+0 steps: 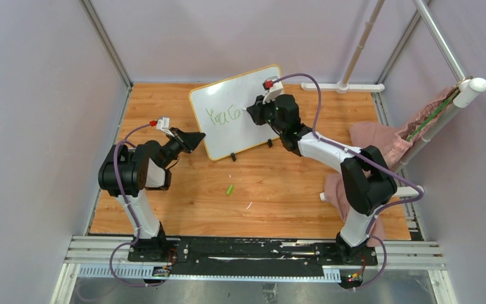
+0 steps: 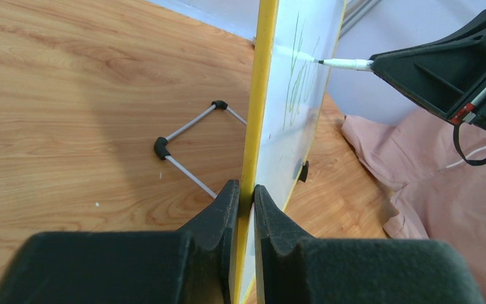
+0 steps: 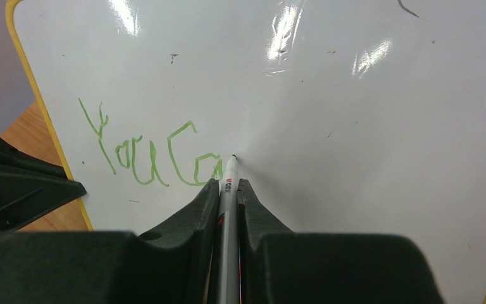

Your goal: Write a sentence on the whiteboard

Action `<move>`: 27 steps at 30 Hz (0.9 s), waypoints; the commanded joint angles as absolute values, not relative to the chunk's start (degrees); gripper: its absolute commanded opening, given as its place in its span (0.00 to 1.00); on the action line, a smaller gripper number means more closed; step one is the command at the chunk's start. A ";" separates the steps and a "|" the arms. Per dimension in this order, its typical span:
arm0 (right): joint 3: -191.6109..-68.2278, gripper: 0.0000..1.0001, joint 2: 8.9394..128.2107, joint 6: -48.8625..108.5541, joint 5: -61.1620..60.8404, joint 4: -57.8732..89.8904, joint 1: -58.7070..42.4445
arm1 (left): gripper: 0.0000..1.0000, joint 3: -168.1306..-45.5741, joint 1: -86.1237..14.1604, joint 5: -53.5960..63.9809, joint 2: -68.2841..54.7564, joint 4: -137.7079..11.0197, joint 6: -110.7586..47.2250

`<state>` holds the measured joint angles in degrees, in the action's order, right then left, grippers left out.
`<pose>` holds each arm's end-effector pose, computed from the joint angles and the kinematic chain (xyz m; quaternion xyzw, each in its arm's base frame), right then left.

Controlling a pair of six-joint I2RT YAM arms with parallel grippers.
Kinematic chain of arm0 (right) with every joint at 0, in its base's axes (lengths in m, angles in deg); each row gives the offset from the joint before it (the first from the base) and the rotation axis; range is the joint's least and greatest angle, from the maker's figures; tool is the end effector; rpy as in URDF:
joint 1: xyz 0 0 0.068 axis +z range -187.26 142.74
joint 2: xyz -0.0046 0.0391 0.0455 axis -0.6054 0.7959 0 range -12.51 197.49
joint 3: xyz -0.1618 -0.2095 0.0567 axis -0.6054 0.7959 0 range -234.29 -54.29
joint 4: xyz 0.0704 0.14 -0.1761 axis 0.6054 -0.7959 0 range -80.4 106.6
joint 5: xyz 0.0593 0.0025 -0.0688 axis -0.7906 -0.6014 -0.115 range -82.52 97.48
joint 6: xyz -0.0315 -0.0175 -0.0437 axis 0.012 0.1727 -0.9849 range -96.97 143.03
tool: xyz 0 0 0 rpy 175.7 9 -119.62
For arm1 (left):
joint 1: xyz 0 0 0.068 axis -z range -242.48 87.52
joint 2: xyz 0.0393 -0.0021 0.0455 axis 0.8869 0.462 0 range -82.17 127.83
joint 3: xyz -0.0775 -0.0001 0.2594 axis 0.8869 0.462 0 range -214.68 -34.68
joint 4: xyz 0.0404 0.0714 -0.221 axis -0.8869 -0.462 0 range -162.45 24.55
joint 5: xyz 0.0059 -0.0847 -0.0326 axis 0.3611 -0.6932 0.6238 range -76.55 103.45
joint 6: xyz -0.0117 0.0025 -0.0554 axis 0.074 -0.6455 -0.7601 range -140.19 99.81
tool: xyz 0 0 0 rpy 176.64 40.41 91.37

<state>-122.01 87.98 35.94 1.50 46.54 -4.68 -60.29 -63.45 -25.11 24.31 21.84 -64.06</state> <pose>0.3316 0.2168 0.2982 -0.1590 0.7066 0.3011 0.6204 0.2927 -0.0198 0.1713 -0.0124 0.6754 -0.4622 0.5745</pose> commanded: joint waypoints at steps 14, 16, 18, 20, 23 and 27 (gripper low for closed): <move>-116.04 0.00 86.86 38.10 1.85 49.08 -5.44 | 0.00 -60.09 -63.07 -25.13 25.59 23.34 -62.86; -116.18 0.00 86.90 38.06 1.77 49.04 -5.45 | 0.00 -60.08 -63.10 -25.13 25.58 23.33 -62.82; -117.10 0.00 86.94 37.90 1.70 48.70 -5.45 | 0.00 -60.01 -63.10 -25.09 25.51 23.33 -62.81; -118.26 0.00 87.07 37.59 1.68 48.28 -5.44 | 0.00 -60.00 -63.10 -25.10 25.50 23.33 -62.81; -119.98 0.00 87.48 37.19 1.59 47.53 -5.53 | 0.00 -59.98 -63.09 -25.04 25.41 23.32 -62.81; -121.68 0.00 87.93 36.69 1.50 46.86 -5.57 | 0.00 -59.93 -63.05 -25.04 25.41 23.36 -62.73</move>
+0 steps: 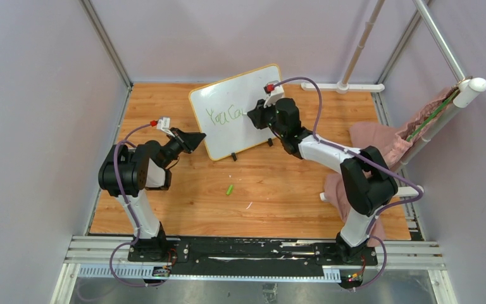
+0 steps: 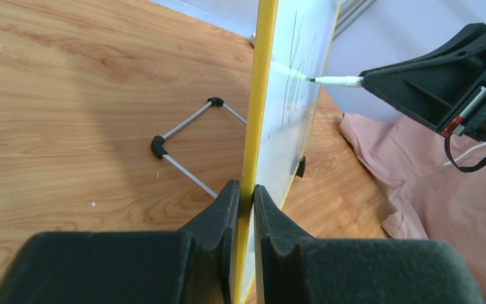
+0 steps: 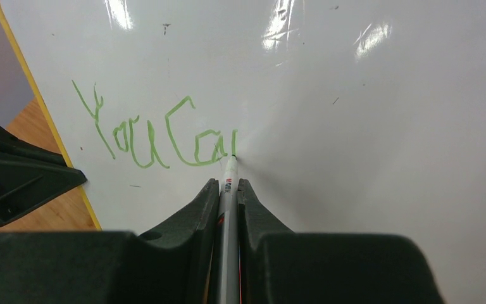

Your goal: Write a sentence on the whiteboard

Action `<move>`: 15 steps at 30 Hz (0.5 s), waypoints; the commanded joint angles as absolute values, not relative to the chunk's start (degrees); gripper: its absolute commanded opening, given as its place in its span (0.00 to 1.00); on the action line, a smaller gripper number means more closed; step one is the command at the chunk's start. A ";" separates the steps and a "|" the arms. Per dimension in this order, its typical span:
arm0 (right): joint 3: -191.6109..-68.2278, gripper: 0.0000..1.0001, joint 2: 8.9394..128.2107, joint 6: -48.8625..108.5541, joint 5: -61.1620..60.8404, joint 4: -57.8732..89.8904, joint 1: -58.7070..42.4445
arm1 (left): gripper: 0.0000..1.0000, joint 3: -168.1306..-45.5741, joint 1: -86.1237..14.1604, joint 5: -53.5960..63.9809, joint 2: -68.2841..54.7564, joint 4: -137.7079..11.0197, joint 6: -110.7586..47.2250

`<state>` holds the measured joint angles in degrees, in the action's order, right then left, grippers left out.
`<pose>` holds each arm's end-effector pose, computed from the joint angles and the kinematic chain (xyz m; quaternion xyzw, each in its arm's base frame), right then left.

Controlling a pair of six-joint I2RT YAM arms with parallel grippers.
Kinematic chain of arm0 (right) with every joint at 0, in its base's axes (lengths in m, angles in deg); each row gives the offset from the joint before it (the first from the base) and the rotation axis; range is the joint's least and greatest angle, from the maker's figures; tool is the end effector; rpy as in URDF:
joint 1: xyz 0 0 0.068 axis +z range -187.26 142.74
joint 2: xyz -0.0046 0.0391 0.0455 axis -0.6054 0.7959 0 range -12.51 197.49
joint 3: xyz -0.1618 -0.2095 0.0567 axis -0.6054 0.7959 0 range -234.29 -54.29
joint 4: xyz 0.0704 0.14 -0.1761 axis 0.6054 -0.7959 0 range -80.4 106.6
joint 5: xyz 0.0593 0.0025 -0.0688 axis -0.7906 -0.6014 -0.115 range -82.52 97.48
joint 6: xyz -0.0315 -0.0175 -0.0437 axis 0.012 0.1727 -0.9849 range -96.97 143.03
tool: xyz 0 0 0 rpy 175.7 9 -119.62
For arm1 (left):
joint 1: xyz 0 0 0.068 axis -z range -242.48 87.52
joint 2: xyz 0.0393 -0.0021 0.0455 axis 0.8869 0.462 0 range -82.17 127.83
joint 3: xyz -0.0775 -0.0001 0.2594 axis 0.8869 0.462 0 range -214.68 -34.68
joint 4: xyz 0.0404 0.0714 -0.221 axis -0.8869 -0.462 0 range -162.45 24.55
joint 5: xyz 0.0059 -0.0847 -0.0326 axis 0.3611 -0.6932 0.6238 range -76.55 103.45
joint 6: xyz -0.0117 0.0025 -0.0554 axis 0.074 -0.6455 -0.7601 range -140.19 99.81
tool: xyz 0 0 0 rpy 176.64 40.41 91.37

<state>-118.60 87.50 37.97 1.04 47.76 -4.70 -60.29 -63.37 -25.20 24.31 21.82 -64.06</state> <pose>0.3263 0.2136 0.2843 -0.1500 0.7189 0.3107 0.6035 0.2926 -0.0202 0.1712 -0.0114 0.6756 -0.4630 0.5737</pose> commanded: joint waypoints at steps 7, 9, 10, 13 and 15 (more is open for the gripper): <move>-123.47 0.00 88.45 36.37 1.50 46.20 -6.21 | 0.00 -60.00 -63.09 -25.13 25.50 23.40 -62.73; -123.78 0.00 88.76 36.37 1.50 46.09 -6.27 | 0.00 -60.00 -63.10 -25.13 25.50 23.33 -62.73; -123.92 0.00 88.81 36.27 1.50 45.91 -6.44 | 0.00 -60.00 -63.10 -25.13 25.50 23.32 -62.73; -124.11 0.00 89.02 36.17 1.50 45.45 -6.87 | 0.00 -60.00 -63.09 -25.13 25.50 23.40 -62.77; -123.76 0.00 88.85 36.23 1.63 45.65 -7.20 | 0.00 -60.00 -63.10 -25.13 25.50 23.35 -62.78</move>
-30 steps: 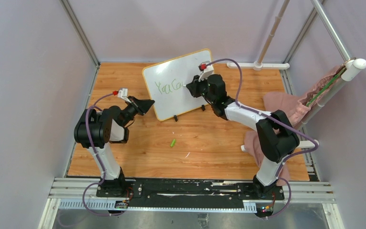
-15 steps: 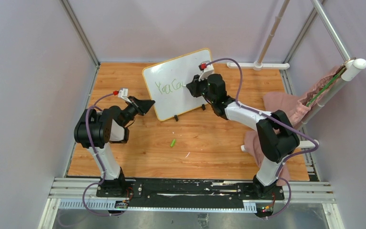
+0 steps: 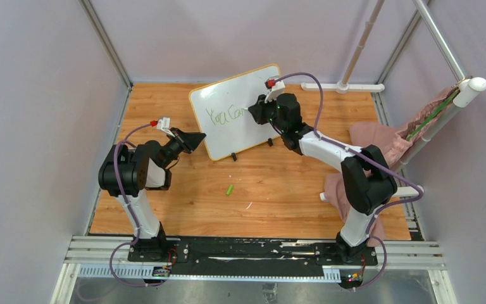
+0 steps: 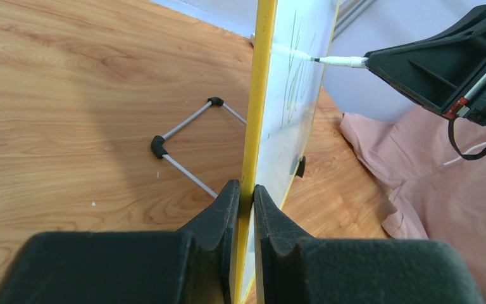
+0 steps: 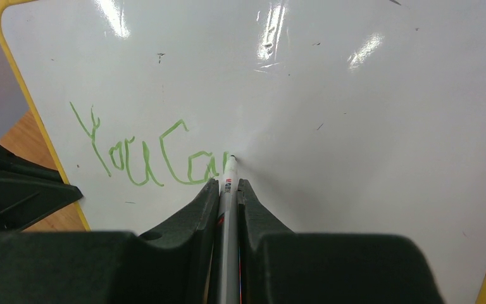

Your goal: Write a sentence on the whiteboard

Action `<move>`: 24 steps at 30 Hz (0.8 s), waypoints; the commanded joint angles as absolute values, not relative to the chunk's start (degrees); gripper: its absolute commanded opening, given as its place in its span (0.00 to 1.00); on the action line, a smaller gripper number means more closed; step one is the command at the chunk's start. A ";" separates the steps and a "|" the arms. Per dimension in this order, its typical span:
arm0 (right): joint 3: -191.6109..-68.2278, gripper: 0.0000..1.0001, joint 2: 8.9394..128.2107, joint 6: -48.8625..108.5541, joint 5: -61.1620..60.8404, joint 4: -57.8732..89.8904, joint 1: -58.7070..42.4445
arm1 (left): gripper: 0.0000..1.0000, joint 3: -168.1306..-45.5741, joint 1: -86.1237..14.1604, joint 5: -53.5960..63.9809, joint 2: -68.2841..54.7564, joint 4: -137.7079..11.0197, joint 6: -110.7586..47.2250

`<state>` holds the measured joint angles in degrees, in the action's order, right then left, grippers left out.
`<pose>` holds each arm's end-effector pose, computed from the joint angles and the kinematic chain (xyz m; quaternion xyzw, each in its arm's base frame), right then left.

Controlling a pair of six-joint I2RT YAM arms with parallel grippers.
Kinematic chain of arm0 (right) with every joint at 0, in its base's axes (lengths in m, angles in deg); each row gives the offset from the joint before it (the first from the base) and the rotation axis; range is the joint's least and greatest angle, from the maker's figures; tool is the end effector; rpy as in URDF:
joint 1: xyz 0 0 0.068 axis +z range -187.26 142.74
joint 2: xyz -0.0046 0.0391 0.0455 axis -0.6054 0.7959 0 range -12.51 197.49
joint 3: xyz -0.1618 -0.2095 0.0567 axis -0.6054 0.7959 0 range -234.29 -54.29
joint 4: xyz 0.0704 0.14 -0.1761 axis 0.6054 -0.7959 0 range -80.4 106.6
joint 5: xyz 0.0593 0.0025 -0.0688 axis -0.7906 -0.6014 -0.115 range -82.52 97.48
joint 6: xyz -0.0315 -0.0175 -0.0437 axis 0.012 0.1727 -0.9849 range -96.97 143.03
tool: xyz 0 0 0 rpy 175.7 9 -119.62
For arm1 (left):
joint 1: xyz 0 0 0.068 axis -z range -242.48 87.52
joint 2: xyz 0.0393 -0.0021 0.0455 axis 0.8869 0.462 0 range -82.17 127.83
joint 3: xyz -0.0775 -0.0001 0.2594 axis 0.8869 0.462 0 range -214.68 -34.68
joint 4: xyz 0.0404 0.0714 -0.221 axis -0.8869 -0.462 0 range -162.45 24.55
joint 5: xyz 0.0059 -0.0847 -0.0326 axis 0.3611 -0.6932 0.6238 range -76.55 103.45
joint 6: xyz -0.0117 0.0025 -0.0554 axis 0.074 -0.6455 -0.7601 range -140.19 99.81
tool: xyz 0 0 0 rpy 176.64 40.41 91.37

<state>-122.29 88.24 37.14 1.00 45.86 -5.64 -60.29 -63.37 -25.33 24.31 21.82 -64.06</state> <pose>0.3359 0.2120 0.2968 -0.1490 0.7127 0.3038 0.6144 0.2926 -0.0203 0.1712 -0.0106 0.6756 -0.4636 0.5732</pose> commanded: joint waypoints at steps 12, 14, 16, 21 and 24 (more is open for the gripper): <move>-121.43 0.00 87.56 36.58 2.08 45.99 -7.82 | 0.00 -59.92 -63.10 -25.04 25.43 23.40 -62.77; -120.69 0.00 87.26 36.68 2.16 46.32 -7.83 | 0.00 -59.91 -63.08 -25.04 25.41 23.34 -62.77; -119.84 0.00 87.04 36.88 2.27 46.52 -7.85 | 0.00 -59.94 -63.10 -25.04 25.45 23.33 -62.81; -117.37 0.00 86.24 37.33 2.32 47.35 -7.81 | 0.00 -60.00 -63.10 -25.04 25.50 23.32 -62.82; -116.31 0.00 85.84 37.40 2.45 47.56 -7.82 | 0.00 -60.00 -63.09 -25.04 25.50 23.36 -62.84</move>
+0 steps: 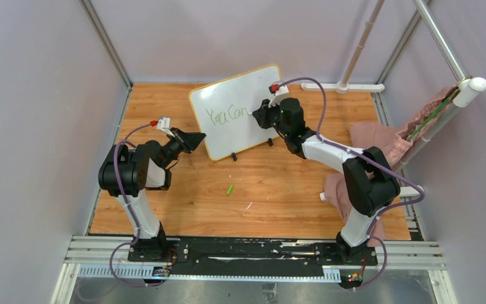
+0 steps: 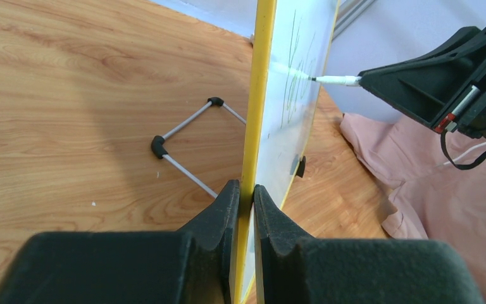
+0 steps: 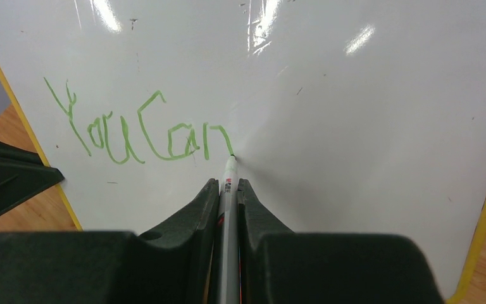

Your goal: Write a sentence on the whiteboard

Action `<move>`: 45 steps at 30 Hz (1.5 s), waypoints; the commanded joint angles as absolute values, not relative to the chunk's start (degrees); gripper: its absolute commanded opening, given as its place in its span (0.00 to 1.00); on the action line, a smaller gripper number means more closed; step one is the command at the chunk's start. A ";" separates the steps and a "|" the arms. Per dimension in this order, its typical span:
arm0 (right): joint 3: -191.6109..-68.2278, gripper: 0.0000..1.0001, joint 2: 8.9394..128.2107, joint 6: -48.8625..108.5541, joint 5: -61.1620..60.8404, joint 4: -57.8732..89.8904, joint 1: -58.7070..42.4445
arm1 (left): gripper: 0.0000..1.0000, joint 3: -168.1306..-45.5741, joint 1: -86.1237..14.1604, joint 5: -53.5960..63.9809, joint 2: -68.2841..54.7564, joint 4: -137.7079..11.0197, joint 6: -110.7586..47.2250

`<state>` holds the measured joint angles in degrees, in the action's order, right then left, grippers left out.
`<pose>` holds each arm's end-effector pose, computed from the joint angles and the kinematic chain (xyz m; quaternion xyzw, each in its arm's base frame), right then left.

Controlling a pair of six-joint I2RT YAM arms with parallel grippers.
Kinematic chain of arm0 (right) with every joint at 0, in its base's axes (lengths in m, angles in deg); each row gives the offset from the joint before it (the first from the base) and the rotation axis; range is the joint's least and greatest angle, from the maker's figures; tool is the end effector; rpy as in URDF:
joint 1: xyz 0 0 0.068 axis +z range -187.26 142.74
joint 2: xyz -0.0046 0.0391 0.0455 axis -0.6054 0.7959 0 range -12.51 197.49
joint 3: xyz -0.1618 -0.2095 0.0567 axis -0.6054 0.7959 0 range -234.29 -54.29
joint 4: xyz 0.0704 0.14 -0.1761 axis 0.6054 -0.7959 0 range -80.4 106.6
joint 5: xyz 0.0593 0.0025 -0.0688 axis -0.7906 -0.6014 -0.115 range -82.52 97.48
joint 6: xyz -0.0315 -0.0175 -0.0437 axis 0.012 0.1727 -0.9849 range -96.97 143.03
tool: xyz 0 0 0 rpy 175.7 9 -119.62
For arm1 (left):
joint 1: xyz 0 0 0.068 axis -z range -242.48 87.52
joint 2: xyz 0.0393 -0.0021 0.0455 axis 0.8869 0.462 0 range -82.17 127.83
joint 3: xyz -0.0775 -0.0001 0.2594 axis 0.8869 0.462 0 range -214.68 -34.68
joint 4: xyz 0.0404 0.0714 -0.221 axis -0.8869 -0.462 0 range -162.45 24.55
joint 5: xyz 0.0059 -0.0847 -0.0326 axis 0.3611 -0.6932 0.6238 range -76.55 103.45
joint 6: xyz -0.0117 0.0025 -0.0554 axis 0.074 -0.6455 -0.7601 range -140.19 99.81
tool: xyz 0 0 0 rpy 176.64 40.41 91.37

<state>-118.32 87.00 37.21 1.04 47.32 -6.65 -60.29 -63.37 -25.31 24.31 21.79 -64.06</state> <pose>0.3317 0.2014 0.2851 -0.1426 0.7217 0.2958 0.6093 0.2926 -0.0203 0.1712 -0.0109 0.6758 -0.4635 0.5731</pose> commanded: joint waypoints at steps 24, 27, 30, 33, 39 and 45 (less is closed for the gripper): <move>-116.90 0.00 83.36 31.79 5.43 51.25 -9.93 | 0.00 -59.91 -63.10 -25.04 25.49 23.35 -62.81; -115.51 0.00 82.96 30.67 5.51 54.69 -9.88 | 0.00 -60.00 -63.09 -25.13 25.58 23.32 -62.81; -115.28 0.00 83.10 30.42 5.03 55.40 -9.84 | 0.00 -60.08 -63.09 -25.20 25.67 23.33 -62.82; -115.62 0.00 83.64 30.48 4.64 54.93 -9.84 | 0.00 -60.08 -63.10 -25.22 25.67 23.40 -62.86; -115.72 0.00 83.91 30.19 3.88 54.50 -9.50 | 0.00 -60.08 -63.10 -25.22 25.67 23.35 -62.81; -115.94 0.00 84.01 28.82 2.72 53.41 -8.86 | 0.00 -60.09 -63.10 -25.31 25.68 23.33 -62.90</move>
<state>-116.02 83.50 30.82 3.88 52.55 -9.27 -60.29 -63.37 -25.38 24.31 21.82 -64.06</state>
